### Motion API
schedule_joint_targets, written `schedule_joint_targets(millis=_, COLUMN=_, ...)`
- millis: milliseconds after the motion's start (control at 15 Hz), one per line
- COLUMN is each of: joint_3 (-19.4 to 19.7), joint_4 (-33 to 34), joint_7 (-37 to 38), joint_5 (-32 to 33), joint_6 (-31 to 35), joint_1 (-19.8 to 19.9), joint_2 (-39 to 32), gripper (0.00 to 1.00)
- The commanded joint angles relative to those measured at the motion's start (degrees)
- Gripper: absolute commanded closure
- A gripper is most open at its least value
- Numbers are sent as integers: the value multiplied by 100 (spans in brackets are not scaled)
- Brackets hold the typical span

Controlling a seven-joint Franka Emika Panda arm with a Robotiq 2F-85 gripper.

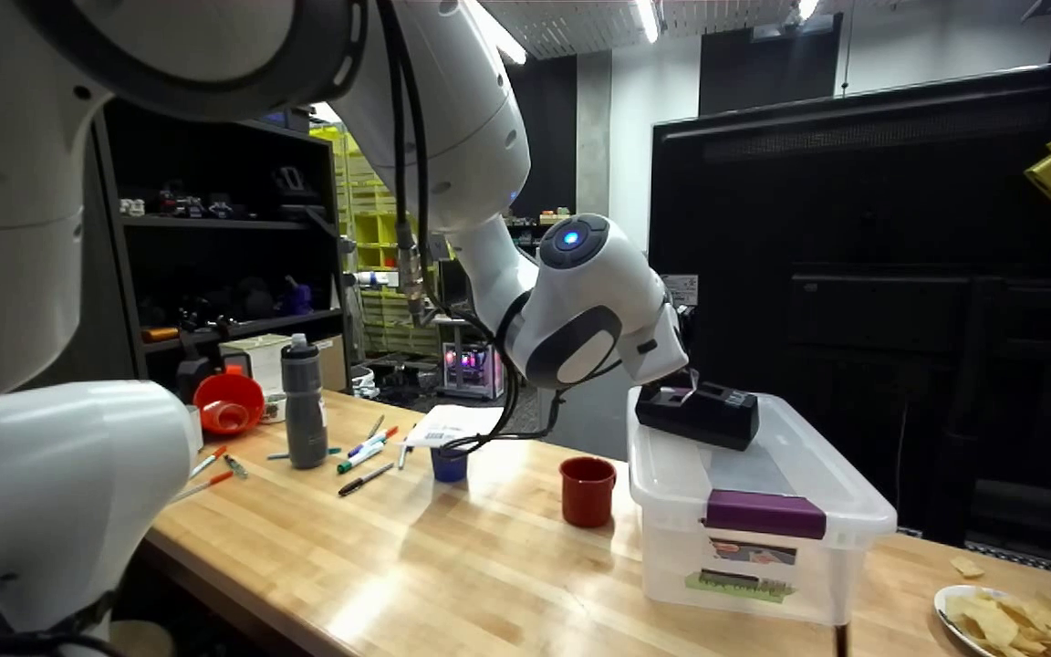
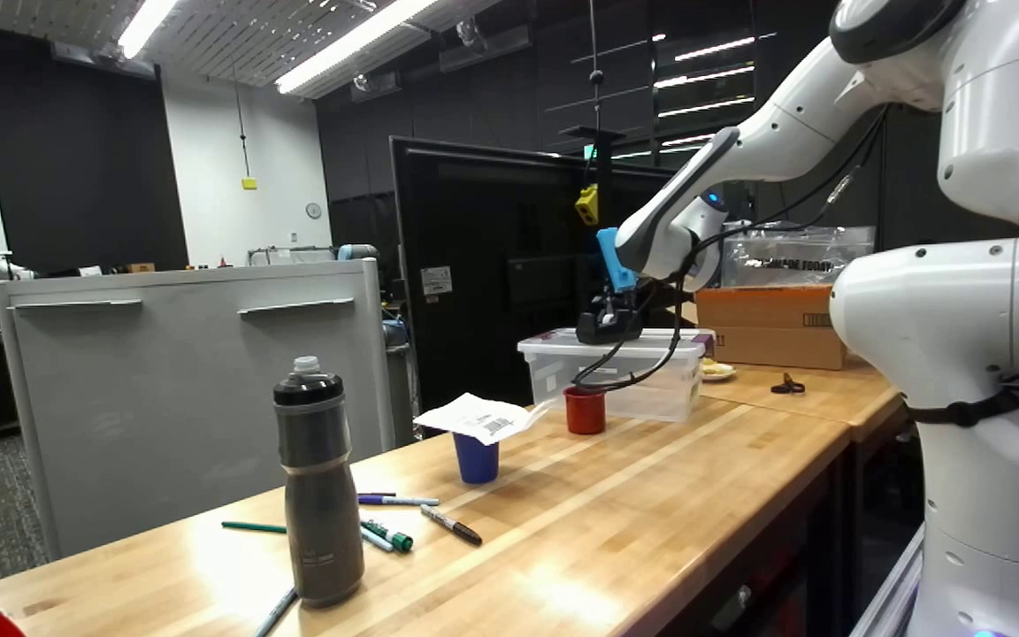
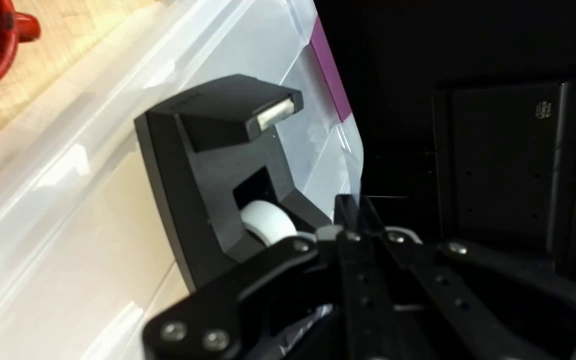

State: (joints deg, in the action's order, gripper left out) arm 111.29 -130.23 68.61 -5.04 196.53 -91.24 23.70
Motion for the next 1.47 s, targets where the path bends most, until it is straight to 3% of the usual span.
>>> schedule_joint_targets(millis=0, joint_3=-638, joint_4=-107, joint_7=-789, joint_5=-804, joint_6=133, joint_1=431, joint_2=-146, gripper=100)
schedule_joint_targets(millis=600, joint_3=-1377, joint_4=-149, joint_7=-1894, joint_5=-1815, joint_6=116, joint_1=976, joint_2=-100, gripper=100)
schedule_joint_targets(millis=1400, joint_3=-1499, joint_4=-75, joint_7=-2354, joint_5=-2184, joint_6=58, joint_1=1110, joint_2=-207, gripper=100)
